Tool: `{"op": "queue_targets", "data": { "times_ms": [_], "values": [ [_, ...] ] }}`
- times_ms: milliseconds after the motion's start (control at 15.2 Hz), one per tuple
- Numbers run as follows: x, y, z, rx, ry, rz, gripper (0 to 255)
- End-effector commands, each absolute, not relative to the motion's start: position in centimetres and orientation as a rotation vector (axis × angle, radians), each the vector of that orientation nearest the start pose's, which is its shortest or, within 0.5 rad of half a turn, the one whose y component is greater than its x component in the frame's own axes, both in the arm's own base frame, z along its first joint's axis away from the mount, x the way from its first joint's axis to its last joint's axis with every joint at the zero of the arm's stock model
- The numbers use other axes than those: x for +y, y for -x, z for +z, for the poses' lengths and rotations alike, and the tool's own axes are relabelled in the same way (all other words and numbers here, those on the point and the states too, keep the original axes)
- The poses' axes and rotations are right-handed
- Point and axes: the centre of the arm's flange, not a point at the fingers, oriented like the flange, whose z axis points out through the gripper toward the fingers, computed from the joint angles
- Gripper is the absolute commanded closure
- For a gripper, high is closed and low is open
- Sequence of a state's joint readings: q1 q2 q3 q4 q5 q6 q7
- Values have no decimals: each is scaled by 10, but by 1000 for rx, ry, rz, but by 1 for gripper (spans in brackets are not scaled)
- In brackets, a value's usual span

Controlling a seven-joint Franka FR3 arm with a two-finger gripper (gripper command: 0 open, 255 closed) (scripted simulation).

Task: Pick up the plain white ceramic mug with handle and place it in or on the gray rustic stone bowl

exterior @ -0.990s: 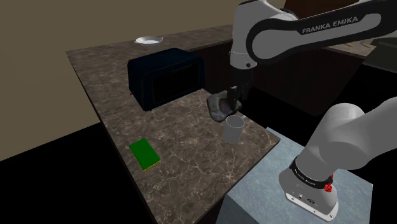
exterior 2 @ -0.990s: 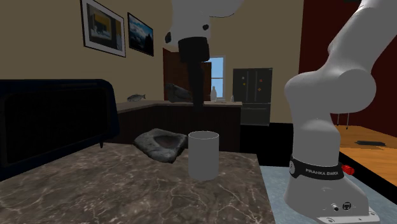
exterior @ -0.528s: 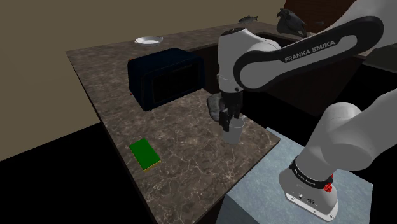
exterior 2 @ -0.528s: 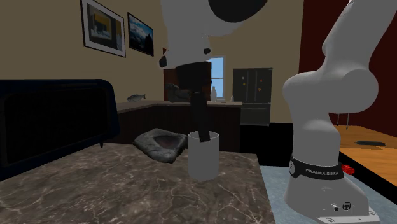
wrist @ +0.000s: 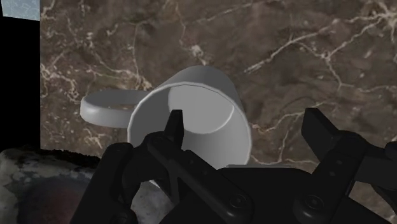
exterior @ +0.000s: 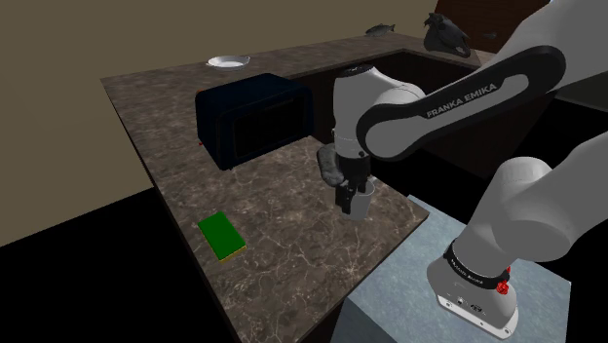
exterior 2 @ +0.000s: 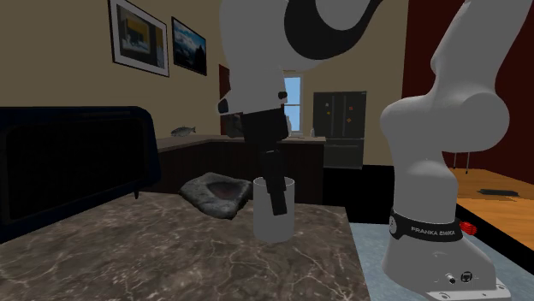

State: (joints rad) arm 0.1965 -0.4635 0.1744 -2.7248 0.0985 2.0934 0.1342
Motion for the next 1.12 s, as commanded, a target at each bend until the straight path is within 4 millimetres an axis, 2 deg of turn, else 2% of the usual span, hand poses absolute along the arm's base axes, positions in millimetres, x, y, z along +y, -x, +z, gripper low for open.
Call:
{"op": "queue_targets", "data": {
  "times_ms": [0, 330, 396, 990, 1056],
  "values": [
    [126, -326, 347, -246, 3159, 265, 0],
    [126, -326, 347, -246, 3159, 265, 0],
    [126, -326, 347, -246, 3159, 265, 255],
    [126, -326, 347, -246, 3159, 265, 255],
    [126, -326, 352, -246, 3159, 265, 255]
  ]
}}
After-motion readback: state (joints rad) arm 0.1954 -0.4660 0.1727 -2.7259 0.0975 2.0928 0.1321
